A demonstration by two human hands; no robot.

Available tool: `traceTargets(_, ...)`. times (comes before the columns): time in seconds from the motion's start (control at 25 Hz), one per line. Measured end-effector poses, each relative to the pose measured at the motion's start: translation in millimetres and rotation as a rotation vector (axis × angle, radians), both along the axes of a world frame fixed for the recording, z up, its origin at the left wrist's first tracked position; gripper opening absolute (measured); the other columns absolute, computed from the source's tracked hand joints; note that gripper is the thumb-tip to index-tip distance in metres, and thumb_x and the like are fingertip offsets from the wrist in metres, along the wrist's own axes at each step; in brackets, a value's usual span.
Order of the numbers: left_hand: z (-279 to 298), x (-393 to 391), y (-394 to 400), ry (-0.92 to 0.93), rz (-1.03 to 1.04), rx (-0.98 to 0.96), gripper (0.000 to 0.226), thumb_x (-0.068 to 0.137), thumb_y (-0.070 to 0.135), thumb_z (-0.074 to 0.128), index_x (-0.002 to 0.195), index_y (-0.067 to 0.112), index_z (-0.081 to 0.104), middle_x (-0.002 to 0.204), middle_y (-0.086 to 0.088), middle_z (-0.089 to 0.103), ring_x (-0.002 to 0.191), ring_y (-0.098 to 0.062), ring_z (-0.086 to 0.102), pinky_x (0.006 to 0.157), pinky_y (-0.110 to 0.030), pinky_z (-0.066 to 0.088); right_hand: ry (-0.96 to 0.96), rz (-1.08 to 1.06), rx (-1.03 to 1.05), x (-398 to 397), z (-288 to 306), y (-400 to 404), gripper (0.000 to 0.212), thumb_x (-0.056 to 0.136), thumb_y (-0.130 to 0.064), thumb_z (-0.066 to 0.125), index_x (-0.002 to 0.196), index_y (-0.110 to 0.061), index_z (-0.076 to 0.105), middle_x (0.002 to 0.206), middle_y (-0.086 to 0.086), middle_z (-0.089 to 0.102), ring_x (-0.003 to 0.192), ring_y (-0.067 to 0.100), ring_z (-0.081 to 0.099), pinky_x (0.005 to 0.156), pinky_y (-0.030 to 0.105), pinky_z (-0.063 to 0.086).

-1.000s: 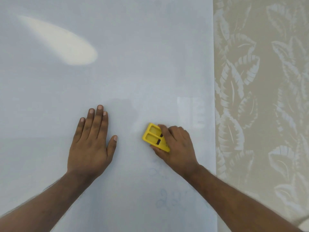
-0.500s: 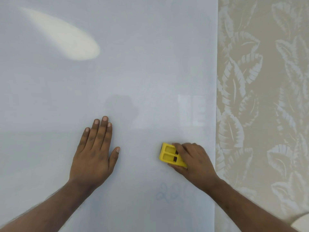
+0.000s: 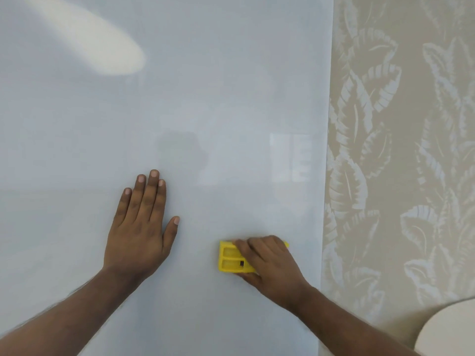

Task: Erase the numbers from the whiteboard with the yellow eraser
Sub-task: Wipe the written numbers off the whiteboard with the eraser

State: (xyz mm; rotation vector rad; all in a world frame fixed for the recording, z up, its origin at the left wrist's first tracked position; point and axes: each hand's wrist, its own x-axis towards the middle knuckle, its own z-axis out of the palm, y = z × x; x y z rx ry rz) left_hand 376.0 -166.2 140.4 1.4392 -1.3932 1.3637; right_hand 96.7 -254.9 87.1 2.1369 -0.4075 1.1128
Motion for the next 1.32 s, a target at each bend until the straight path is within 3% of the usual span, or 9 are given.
traceTargets(0.16, -6.3, 2.4, 1.4, -0.013, 0.001, 0.016, 0.072, 0.102, 0.041, 0.033, 0.159, 0.000, 0.019, 0.170, -0.015, 0.014, 0.158, -0.030, 0.011, 0.128, -0.047, 0.011, 0.109, -0.077, -0.029, -39.0, -16.4, -10.8, 0.045, 0.096, -0.045, 0.055, 0.130, -0.015, 0.056, 0.103, 0.000, 0.057, 0.088, 0.021, 0.054, 0.083, 0.033, 0.042)
traceTargets(0.28, -11.5, 1.3, 1.0, -0.006, 0.001, 0.014, 0.071, 0.103, 0.041, 0.033, 0.159, 0.000, 0.019, 0.170, -0.015, 0.014, 0.158, -0.031, 0.012, 0.128, -0.048, 0.012, 0.010, -0.102, 0.032, -53.2, 5.5, -12.8, 0.048, 0.098, -0.049, 0.049, 0.131, -0.016, 0.053, 0.104, 0.000, 0.058, 0.091, 0.022, 0.056, 0.084, 0.035, 0.044)
traceTargets(0.52, -23.0, -1.1, 0.3, 0.004, -0.007, 0.002, 0.070, 0.104, 0.040, 0.033, 0.159, 0.000, 0.019, 0.169, -0.016, 0.015, 0.158, -0.032, 0.013, 0.128, -0.049, 0.013, -0.172, -0.028, 0.046, -13.8, 30.1, 0.0, 0.053, 0.095, -0.047, 0.058, 0.133, -0.011, 0.057, 0.106, 0.004, 0.062, 0.092, 0.025, 0.058, 0.084, 0.037, 0.046)
traceTargets(0.72, -32.6, 0.9, 1.2, -0.010, -0.019, 0.014, 0.071, 0.103, 0.040, 0.034, 0.159, -0.001, 0.020, 0.169, -0.017, 0.015, 0.157, -0.032, 0.013, 0.128, -0.048, 0.011, 0.024, 0.008, -0.004, 11.8, -19.0, 9.8, 0.048, 0.098, -0.044, 0.054, 0.135, -0.013, 0.054, 0.109, 0.003, 0.061, 0.090, 0.026, 0.055, 0.082, 0.039, 0.046)
traceTargets(1.0, -42.4, 9.2, 6.4, -0.058, -0.035, 0.060, 0.072, 0.102, 0.041, 0.034, 0.159, 0.001, 0.020, 0.170, -0.014, 0.014, 0.158, -0.031, 0.014, 0.128, -0.046, 0.010, 0.244, -0.083, -0.117, -36.8, -49.7, -7.7, 0.042, 0.097, -0.038, 0.057, 0.133, -0.017, 0.054, 0.113, 0.000, 0.061, 0.095, 0.024, 0.057, 0.092, 0.038, 0.045)
traceTargets(1.2, -45.0, 9.3, 6.2, -0.061, -0.042, 0.068, 0.072, 0.102, 0.041, 0.035, 0.159, 0.000, 0.020, 0.170, -0.015, 0.013, 0.158, -0.030, 0.013, 0.128, -0.047, 0.011, 0.065, -0.128, 0.052, -70.4, -22.4, -14.7, 0.045, 0.092, -0.036, 0.059, 0.132, -0.017, 0.050, 0.113, 0.002, 0.061, 0.100, 0.026, 0.057, 0.095, 0.037, 0.042)
traceTargets(1.32, -45.4, 11.5, 7.4, -0.077, -0.049, 0.072, 0.071, 0.103, 0.040, 0.035, 0.159, 0.000, 0.020, 0.170, -0.015, 0.015, 0.158, -0.031, 0.013, 0.128, -0.047, 0.012, -0.077, -0.105, 0.163, -70.9, -42.5, -11.4, 0.044, 0.095, -0.040, 0.055, 0.132, -0.016, 0.053, 0.116, 0.001, 0.061, 0.105, 0.025, 0.055, 0.097, 0.035, 0.041)
